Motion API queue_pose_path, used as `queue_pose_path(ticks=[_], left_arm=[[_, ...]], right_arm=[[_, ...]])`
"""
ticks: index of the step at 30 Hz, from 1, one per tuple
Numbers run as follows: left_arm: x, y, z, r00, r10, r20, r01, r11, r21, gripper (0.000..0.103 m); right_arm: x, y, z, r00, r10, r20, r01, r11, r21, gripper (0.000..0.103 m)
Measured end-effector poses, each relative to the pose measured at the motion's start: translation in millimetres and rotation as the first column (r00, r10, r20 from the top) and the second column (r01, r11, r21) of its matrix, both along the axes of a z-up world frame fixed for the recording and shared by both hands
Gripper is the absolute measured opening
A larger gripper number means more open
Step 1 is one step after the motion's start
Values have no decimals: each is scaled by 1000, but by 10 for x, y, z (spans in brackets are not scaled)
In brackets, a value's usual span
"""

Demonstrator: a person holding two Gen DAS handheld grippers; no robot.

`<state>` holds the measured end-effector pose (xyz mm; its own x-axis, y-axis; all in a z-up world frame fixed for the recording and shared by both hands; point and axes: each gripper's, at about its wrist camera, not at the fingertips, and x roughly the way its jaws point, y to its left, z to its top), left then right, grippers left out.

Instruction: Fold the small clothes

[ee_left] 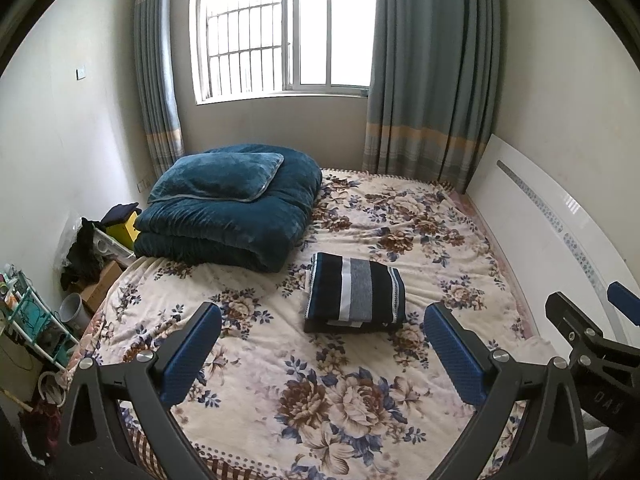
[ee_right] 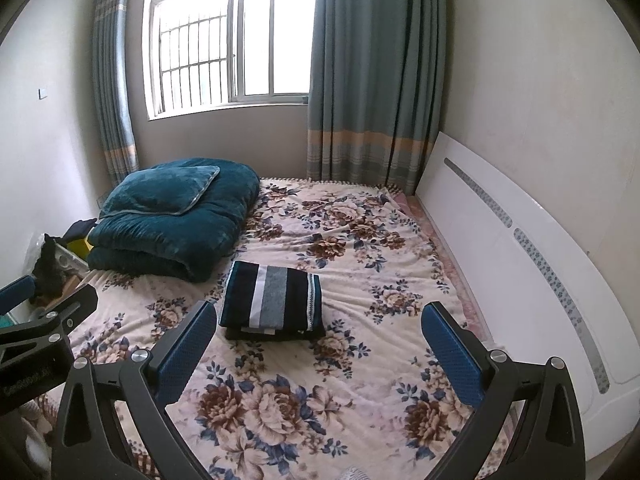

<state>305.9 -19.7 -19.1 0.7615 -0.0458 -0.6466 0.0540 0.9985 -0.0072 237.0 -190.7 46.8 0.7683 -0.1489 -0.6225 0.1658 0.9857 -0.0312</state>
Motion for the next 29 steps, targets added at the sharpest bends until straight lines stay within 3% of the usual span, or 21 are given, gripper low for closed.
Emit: queue_pose_path(ticks=[29], left_arm=[[-56,101,94,999,21,25,-22,1000,20,103]], right_arm=[[-59,74,-21,1000,-3,2,3,1000,3,103]])
